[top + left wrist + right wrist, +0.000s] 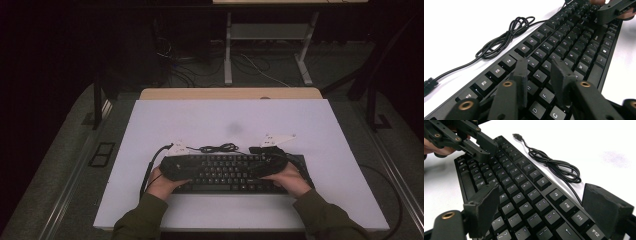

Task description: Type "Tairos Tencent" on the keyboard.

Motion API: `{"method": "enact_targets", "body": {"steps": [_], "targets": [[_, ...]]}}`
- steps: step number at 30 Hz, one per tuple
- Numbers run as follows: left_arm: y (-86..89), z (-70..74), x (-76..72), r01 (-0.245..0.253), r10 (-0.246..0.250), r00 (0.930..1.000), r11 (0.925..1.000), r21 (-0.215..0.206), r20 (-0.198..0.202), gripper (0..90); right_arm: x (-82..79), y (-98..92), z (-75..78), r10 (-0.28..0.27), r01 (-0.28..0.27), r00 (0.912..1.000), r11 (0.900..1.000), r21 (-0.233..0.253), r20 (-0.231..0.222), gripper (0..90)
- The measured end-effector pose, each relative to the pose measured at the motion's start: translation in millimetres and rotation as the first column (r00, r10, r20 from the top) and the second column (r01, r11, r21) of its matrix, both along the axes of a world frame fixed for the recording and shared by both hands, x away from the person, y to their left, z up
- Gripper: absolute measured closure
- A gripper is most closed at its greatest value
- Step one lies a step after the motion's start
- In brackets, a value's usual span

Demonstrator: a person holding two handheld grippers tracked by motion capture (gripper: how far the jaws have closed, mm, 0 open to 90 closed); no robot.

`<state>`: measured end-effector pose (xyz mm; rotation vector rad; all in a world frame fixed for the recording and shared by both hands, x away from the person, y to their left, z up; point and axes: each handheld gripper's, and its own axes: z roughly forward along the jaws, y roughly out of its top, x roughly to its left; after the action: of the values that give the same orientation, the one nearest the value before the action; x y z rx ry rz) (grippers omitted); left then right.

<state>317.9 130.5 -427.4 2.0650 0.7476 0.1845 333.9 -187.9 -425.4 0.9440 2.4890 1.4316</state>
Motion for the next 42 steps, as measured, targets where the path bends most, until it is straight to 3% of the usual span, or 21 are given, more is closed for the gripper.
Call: {"method": "enact_targets", "body": {"steps": [9, 20, 35, 42], "targets": [[1.0, -0.1, -2.0, -0.007, 0.007, 1.0, 0.9999, -0.01, 0.001, 48.9, 0.3, 1.1, 0.3, 0.004, -0.004, 1.0, 1.0, 0.002, 0.002, 24.2], [4.3, -2.3, -6.7, -0.018, 0.018, 0.9998, 0.9998, -0.013, 0.009, 34.1, 2.4, 5.6, 0.2, 0.037, -0.037, 0.9993, 0.999, 0.005, 0.003, 48.6], [13.5, -4.6, -14.1, -0.066, 0.066, 0.9974, 0.9977, -0.012, 0.027, 19.3, 5.6, 20.3, -1.1, 0.121, -0.122, 0.9924, 0.992, -0.019, -0.018, 75.6], [17.8, -5.2, -17.5, -0.086, 0.086, 0.9956, 0.9963, -0.011, 0.037, 14.3, 7.4, 27.4, -2.8, 0.169, -0.17, 0.9853, 0.985, -0.036, -0.026, 88.4]]}}
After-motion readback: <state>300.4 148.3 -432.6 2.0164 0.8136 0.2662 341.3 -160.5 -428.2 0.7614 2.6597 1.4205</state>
